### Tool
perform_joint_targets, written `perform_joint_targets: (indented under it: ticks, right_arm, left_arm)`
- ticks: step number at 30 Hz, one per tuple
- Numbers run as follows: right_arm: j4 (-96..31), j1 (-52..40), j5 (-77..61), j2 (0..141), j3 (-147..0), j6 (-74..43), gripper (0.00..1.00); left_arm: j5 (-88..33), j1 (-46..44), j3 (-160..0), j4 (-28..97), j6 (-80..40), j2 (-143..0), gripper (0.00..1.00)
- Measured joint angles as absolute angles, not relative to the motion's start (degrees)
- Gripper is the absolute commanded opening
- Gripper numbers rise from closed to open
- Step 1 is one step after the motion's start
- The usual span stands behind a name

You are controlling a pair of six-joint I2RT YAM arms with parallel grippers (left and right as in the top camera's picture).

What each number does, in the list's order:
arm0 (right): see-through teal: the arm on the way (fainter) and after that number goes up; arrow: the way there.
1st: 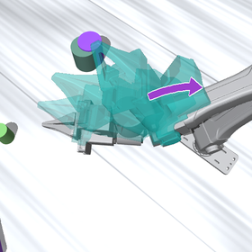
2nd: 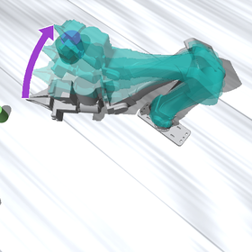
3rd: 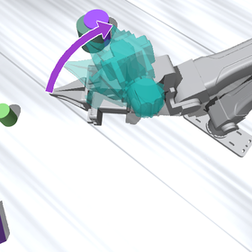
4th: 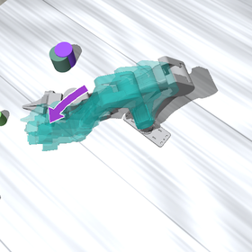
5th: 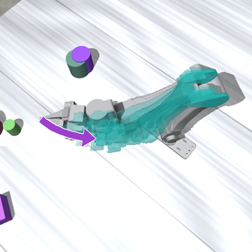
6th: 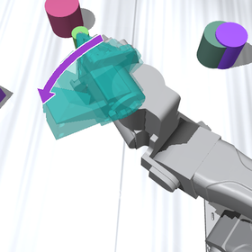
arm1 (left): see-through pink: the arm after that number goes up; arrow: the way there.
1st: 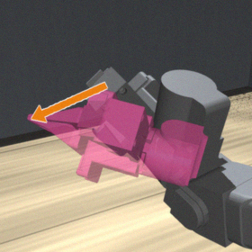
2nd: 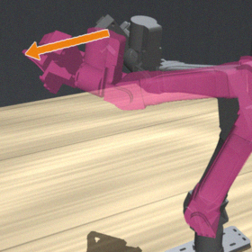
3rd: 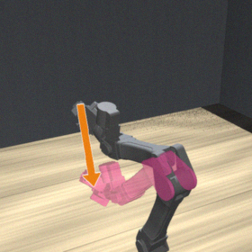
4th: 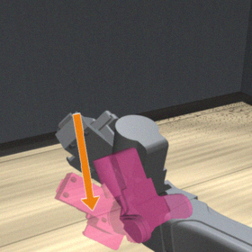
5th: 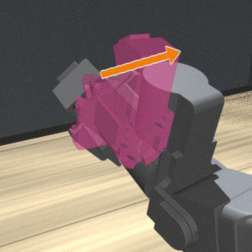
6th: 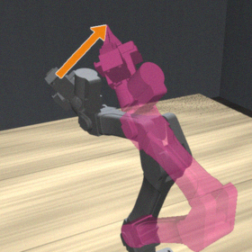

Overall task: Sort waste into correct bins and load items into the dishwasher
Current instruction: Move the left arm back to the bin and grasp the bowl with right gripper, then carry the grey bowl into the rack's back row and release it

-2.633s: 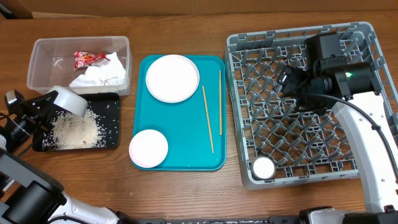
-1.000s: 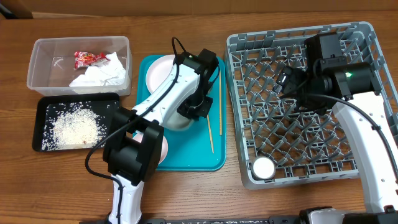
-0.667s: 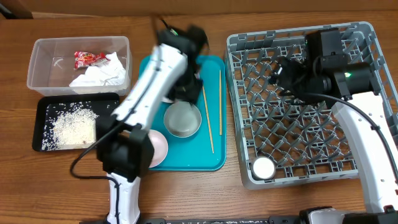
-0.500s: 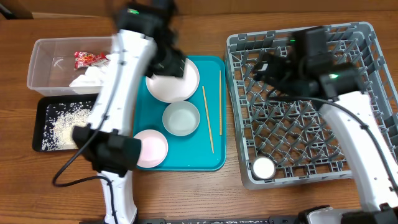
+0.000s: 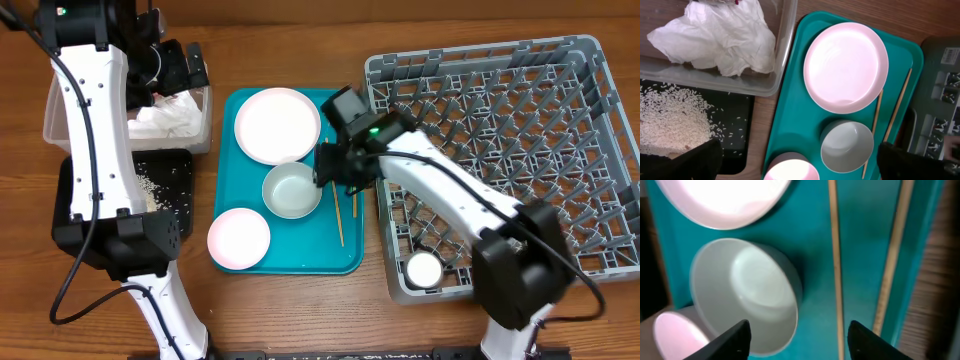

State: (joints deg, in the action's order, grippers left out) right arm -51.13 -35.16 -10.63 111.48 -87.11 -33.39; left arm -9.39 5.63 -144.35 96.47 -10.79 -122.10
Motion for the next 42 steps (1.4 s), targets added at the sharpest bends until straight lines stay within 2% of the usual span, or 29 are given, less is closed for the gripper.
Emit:
perform_joint_targets:
  ticks: [4,7,10,14,24,28,32,37,42]
  right_arm:
    - [-50.94,-35.77,-12.86,116.36,-87.11,-34.76,0.43]
    - [-50.50,-35.77,-14.22,117.84,-87.11,-35.14,0.19]
    - [-49.93,-35.77,-15.35,118.06,-87.11,-35.94,0.10]
    - [-49.56,-35.77,-15.94,118.06,-87.11,-36.01,0.04]
    - [-50.43,-35.77,-14.90,118.02,-87.11,-36.03,0.04]
    - [-56.34,-35.59,-7.81,114.61,-87.68,-35.99,0.04]
    - [-57.84,-35.16,5.80,105.47,-91.42,-35.97,0.04]
    - [-56.47,-34.89,31.00,93.45,-95.22,-35.64,0.04]
    - [-52.69,-33.89,49.76,94.35,-95.18,-31.99,0.04]
  left_arm:
    - [-9.50,5.65,-144.35,96.49,-10.76,-122.10,1.00]
    - [-9.65,5.65,-144.35,96.47,-10.79,-122.10,1.00]
    - [-9.69,5.65,-144.35,96.47,-10.76,-122.10,1.00]
    - [-9.72,5.65,-144.35,96.47,-10.76,-122.10,1.00]
    - [-9.72,5.65,-144.35,96.49,-10.76,-122.10,1.00]
    - [-9.87,5.65,-144.35,96.47,-10.76,-122.10,1.00]
    - [-9.87,5.65,-144.35,96.47,-10.79,-122.10,1.00]
    - [-9.87,5.65,-144.35,96.47,-10.76,-122.10,1.00]
    - [-9.89,5.65,-144.35,96.47,-10.76,-122.10,1.00]
